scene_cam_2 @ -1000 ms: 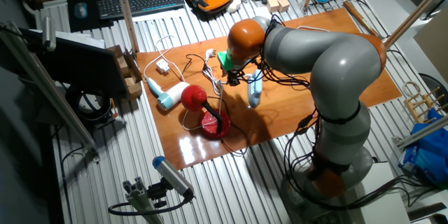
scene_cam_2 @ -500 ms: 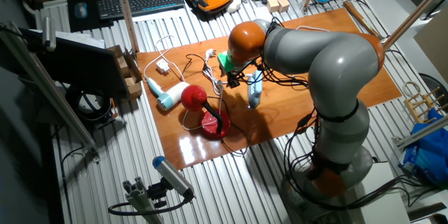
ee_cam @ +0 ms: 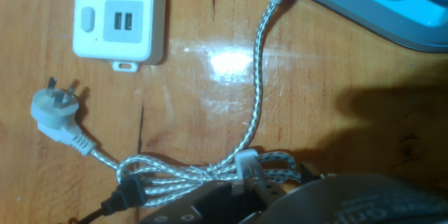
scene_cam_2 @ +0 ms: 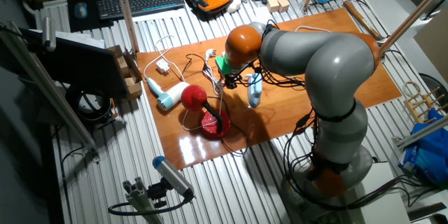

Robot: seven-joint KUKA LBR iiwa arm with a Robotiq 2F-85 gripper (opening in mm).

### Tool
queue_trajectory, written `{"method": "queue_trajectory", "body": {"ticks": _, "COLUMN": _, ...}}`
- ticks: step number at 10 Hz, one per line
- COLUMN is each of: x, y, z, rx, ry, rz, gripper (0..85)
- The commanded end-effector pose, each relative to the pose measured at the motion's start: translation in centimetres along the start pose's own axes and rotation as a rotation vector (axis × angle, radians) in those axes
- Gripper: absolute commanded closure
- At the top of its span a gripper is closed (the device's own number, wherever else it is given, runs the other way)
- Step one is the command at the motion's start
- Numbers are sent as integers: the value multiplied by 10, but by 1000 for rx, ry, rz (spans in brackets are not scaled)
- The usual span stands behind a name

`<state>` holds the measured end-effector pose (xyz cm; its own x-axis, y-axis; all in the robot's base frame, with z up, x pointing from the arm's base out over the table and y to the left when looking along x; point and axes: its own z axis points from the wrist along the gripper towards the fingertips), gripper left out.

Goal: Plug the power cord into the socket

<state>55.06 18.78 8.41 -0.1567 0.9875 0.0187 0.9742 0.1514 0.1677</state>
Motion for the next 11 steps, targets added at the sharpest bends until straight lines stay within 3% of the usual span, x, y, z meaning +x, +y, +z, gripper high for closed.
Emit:
{"method": "queue_trajectory", "body": {"ticks": 1, "x": 0, "y": 1, "z": -1, "rx": -4, "ry": -2, "rz": 8, "gripper": 510}}
{"method": "queue_trajectory", "body": {"ticks": 2, "x": 1, "y": 4, "z": -4, "rx": -7, "ry": -9, "rz": 16, "gripper": 340}}
{"method": "queue_trajectory", "body": {"ticks": 6, "x": 1, "y": 9, "z": -3, "rx": -18, "ry": -24, "rz": 17, "gripper": 340}}
{"method": "queue_trajectory", "body": {"ticks": 11, "x": -2, "y": 8, "z": 5, "rx": -22, "ry": -14, "rz": 10, "gripper": 340}}
